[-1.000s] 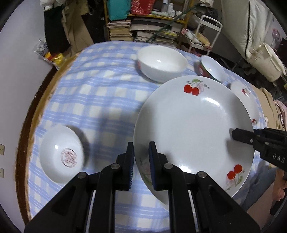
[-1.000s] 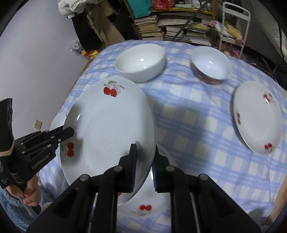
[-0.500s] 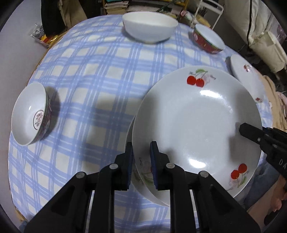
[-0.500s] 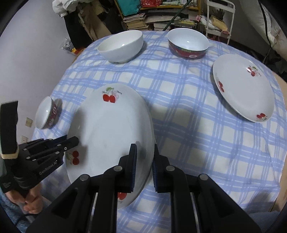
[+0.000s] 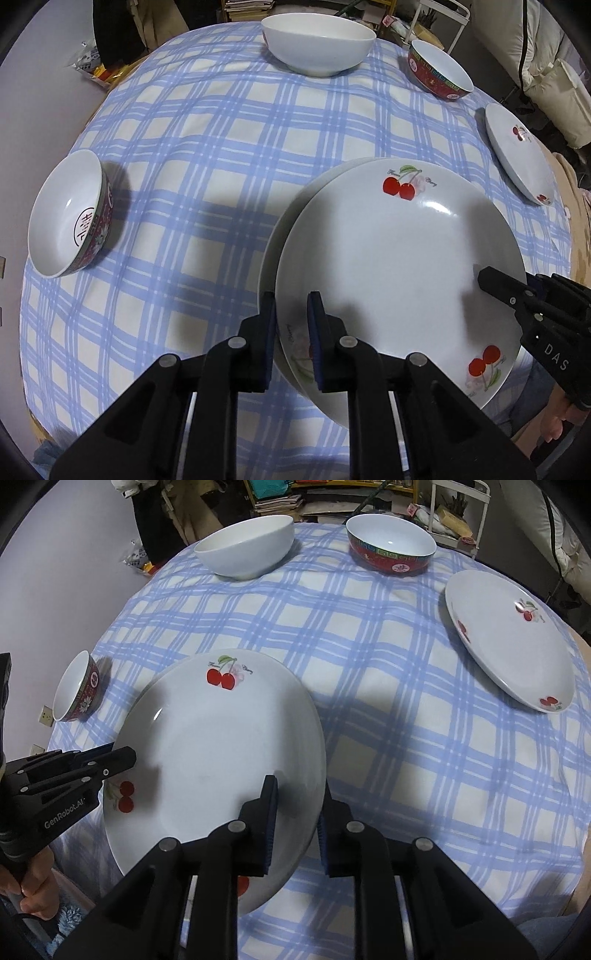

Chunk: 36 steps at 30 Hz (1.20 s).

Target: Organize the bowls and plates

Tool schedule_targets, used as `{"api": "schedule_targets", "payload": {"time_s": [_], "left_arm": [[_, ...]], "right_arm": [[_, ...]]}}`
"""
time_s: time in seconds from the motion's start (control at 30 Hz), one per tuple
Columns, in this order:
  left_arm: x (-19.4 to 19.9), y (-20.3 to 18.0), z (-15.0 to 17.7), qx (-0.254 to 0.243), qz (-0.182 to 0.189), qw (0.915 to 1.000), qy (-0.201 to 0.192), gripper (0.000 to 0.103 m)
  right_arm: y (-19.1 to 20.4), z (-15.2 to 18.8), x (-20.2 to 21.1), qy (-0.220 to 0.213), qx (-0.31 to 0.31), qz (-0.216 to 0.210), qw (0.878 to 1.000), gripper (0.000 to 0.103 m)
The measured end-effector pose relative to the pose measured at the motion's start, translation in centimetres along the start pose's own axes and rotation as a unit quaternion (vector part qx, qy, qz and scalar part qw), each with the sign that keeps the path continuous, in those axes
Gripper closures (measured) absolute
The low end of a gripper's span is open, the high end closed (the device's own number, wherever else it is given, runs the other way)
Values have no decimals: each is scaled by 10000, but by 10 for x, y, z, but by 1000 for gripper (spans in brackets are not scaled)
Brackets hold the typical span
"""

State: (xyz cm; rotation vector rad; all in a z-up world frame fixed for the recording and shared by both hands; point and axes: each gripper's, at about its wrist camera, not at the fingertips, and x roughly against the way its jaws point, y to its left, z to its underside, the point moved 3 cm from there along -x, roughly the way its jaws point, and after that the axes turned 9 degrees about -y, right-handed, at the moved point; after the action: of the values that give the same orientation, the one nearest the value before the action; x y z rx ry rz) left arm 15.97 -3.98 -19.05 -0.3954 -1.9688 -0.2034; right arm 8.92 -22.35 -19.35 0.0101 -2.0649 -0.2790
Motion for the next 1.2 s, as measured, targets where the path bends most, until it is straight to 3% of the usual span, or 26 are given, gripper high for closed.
{"api": "schedule_targets", "payload": {"time_s": [0.37, 0.7, 0.83, 1.1, 1.2], "left_arm": [[0, -1, 2, -35, -55, 10000, 7, 87], [12, -2, 5, -164, -343, 9991, -164, 87], [19, -2, 5, -208, -486, 9982, -278, 87], [20, 5, 3, -68, -628, 9976, -291, 87], [19, -3, -1, -223, -787, 9962, -297, 87]], "right_arm": [[-3, 12, -10, 232, -231, -95, 9994, 80], [4, 10, -9, 280, 129, 16, 9995, 75], [11, 11, -8, 250, 424, 185, 9986, 75], [3, 3, 6, 43, 172, -11, 9998, 74], [2, -3, 13, -36, 162, -4, 9999, 71]]}}
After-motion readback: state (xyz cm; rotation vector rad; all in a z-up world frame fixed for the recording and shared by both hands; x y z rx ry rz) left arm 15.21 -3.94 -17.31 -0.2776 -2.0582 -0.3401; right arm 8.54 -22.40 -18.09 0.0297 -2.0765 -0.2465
